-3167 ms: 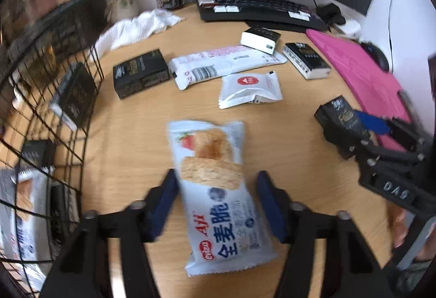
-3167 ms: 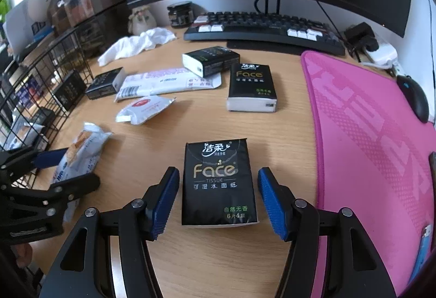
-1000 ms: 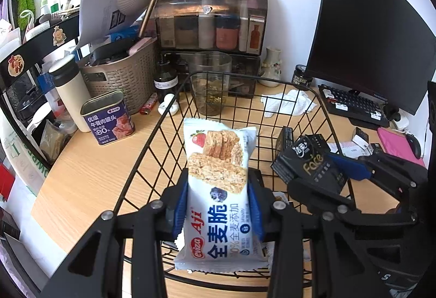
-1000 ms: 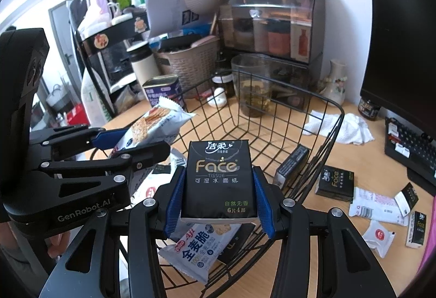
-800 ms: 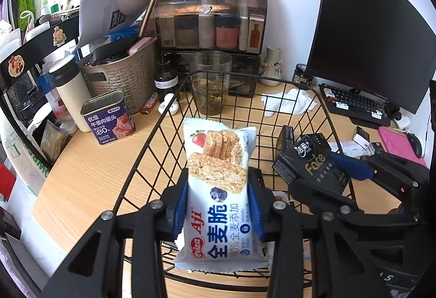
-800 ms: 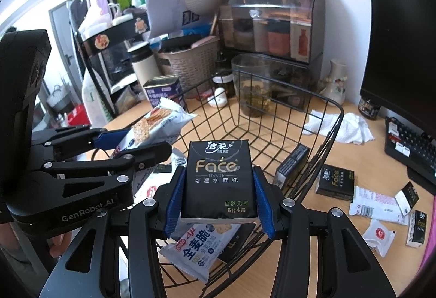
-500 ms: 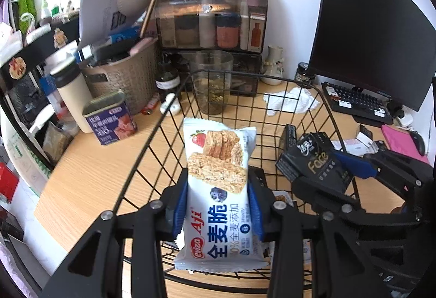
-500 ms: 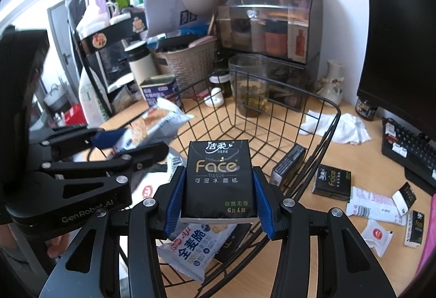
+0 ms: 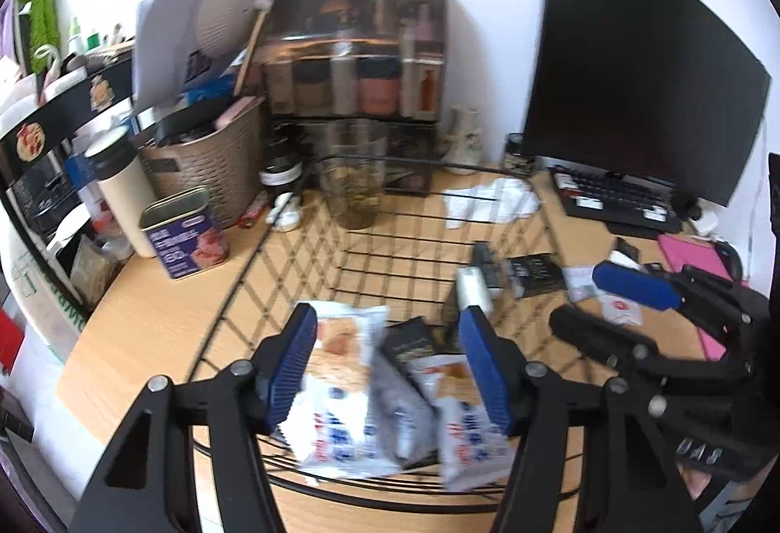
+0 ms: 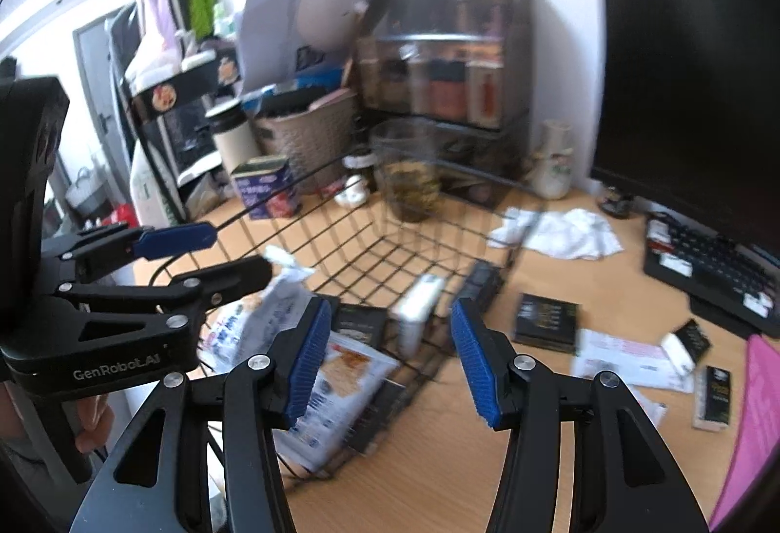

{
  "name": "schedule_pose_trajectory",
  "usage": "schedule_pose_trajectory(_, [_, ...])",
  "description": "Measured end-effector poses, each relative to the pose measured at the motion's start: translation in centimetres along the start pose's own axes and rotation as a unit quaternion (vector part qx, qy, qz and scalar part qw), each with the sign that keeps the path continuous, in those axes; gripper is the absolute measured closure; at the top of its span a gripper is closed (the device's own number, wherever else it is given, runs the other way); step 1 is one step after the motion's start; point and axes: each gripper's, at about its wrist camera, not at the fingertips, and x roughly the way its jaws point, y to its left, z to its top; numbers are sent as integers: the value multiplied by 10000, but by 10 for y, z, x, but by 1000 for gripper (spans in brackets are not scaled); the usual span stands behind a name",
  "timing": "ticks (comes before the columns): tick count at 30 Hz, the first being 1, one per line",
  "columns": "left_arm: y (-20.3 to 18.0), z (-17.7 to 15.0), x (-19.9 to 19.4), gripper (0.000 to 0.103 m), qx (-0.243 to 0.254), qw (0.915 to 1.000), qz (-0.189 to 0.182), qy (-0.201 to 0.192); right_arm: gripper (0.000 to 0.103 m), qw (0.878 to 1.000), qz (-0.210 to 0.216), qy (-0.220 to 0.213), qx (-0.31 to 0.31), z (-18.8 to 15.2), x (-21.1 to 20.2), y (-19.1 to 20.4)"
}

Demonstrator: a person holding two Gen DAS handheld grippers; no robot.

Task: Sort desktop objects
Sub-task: 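Carry the Aji packet and Face pack over the wire basket and open both grippers, then move both open grippers back over the desk items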

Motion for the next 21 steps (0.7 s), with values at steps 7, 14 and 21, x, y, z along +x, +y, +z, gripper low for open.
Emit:
schedule_pose_trajectory(7, [-70, 3, -6, 36, 408, 9973, -610, 26, 50, 9970, -574, -239, 458, -20, -51, -73])
schedule_pose_trajectory(14, [-177, 0, 25, 30, 1103, 9847, -1325, 256, 45, 9865, -1241, -83, 1068, -52, -79, -164])
schedule_pose_trajectory(21, [-237, -10, 102, 30, 1439, 9766, -1348, 856, 45, 9757, -1572, 308, 1492, -92, -73, -237])
